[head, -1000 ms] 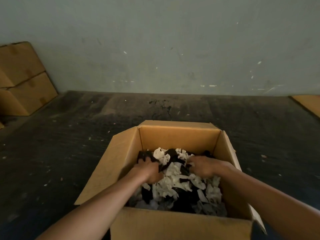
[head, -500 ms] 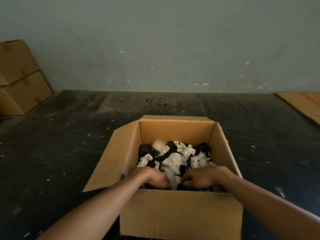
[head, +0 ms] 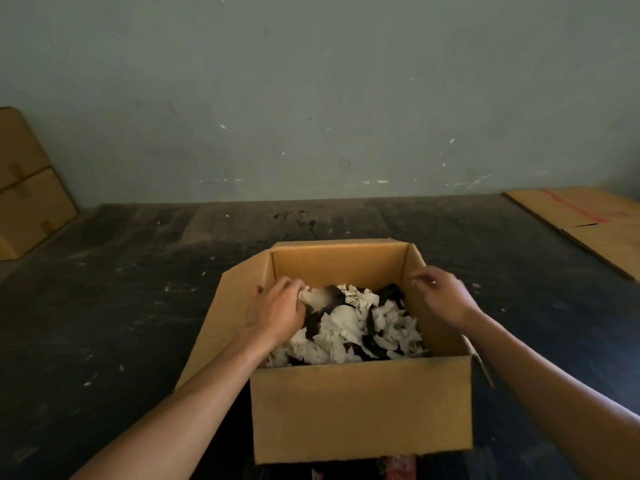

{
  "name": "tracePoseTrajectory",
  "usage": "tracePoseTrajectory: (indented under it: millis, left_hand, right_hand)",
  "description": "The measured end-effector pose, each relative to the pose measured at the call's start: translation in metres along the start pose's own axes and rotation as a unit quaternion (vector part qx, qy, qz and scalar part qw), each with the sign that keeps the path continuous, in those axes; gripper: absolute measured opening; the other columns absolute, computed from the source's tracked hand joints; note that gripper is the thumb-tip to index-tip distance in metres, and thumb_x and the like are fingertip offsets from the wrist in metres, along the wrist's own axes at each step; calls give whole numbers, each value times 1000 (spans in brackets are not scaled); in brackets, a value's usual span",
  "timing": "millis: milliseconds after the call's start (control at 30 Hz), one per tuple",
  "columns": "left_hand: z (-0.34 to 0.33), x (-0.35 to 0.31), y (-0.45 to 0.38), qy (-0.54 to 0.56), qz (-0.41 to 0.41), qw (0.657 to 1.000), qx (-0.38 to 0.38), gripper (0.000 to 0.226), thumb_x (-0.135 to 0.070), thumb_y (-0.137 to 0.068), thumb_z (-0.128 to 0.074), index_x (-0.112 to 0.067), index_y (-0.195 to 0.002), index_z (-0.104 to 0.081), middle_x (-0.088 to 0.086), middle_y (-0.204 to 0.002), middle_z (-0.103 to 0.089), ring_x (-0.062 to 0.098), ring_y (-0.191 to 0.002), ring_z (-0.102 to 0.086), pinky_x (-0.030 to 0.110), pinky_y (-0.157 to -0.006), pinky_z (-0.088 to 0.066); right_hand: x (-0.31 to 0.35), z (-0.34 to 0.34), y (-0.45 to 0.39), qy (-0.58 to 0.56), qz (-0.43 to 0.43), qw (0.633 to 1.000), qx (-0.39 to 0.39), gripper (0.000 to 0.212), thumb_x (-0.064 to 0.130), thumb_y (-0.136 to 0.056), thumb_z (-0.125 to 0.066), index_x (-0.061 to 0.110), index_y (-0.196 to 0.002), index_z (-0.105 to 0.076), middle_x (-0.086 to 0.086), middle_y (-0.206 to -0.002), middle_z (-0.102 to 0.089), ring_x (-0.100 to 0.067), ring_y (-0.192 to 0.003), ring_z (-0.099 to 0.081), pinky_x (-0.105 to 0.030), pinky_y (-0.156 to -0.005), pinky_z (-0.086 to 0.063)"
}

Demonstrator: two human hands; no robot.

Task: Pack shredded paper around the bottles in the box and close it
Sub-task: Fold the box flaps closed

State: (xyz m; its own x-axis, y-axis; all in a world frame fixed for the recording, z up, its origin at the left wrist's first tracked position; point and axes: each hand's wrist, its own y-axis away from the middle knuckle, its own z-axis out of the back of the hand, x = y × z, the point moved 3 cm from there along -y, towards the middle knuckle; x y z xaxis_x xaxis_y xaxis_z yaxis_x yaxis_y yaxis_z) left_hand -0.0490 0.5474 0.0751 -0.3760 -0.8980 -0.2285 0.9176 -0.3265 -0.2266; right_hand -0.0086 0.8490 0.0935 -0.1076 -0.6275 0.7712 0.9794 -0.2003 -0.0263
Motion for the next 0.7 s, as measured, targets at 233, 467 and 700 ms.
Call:
tracePoseTrajectory:
  millis: [233,467,700]
  left_hand:
    - [-12,40,29,102,225,960,134,90,-31,-93,-58,-20,-157,5,12,-163,-10,38,-144,-26,57,-112,-32]
    - [-9,41,50,251,292,916,112,77,-12,-97,-48,-23,-159,-4,11,-159,-26,34,-140,-37,52,-111,-37]
    - [-4,34,79,315,315,888,110,64,-28,-103,-39,-29,-158,-7,9,-160,-28,31,-141,-36,54,-113,-34]
  right_hand:
    - [-112,19,26,-70,-274,950,-132,37,38,-94,-57,24,-127,-56,-13,-122,-59,-33,-102,-61,-53,-88,-53]
    - [-159,-31,84,-447,-472,759,-40,40,43,-89,-61,19,-120,-59,-18,-119,-62,-39,-101,-65,-56,-86,-53]
    - [-113,16,91,-578,-440,641,-247,54,24,-93,-62,24,-143,-41,-10,-136,-52,-28,-108,-59,-37,-72,-53]
